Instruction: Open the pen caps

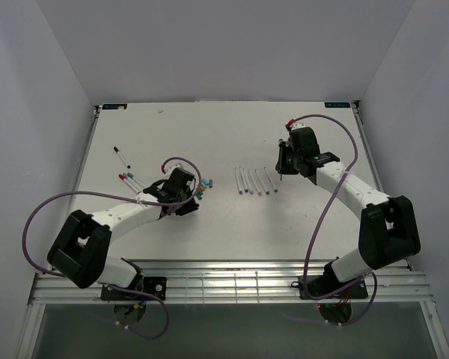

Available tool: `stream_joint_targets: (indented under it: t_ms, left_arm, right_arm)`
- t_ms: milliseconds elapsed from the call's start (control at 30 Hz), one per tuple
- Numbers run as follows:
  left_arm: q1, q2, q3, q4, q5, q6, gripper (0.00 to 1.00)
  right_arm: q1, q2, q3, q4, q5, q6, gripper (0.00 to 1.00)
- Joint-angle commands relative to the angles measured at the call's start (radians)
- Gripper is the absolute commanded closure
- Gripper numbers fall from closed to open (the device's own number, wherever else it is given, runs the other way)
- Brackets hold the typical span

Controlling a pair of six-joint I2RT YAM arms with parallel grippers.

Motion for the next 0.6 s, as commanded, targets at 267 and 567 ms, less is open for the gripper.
stream_joint_targets:
  t_ms: [267,567]
  left_arm:
    - [0.069,0.125,0.068,0.052,0.052,-0.002,0.94]
    - [0.103,0.160,0.069,0.071,0.076,-0.001,0.61]
  right_arm:
    - [-0.035,0.017,-0.053,0.089,-0.068,-0.086,0.92]
    - [-0.074,0.081,-0.060,0.112,-0.122,-0.129,0.92]
